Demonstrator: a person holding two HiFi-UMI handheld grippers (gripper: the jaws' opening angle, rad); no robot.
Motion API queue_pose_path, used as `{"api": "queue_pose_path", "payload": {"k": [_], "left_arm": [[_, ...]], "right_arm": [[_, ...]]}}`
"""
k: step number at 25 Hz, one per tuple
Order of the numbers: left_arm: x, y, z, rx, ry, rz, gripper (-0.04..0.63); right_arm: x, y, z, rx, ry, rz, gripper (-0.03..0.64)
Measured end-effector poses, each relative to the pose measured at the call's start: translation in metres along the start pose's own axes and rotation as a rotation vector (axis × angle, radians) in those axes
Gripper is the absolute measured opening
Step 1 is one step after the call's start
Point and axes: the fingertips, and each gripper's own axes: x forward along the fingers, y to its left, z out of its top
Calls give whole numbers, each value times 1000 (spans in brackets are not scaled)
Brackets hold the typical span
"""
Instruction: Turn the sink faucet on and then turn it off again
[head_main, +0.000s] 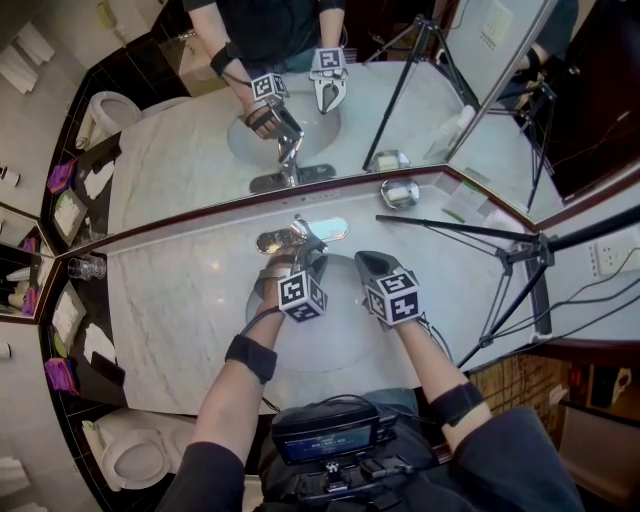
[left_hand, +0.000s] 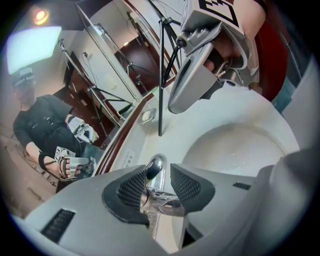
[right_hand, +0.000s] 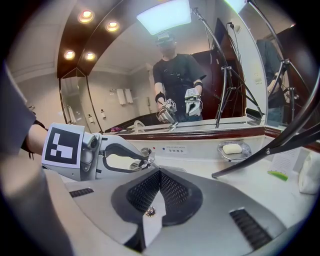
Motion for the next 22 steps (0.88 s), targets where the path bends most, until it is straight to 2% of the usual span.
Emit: {"api": "queue_pose_path", "payload": {"k": [5,8,13,15,22], "left_arm": [[-21,5,-3,-21,-9,25,143],[-39,15,-6,-65,-18,66,134],[-76,34,-13,-162,-49,166,7],[-90,39,-18,-209,-60,199,0],[-142,52,-35,-448,-117,268,0]], "right_arm": [[-1,3,1,-7,-6,8,20],[-1,9,4,-16,-10,18,20],[-1,21,12,-36,-22,35,20],[-2,26,16,-45,-30,43,20],[-6,41,32,-77,-53,62,20]]}}
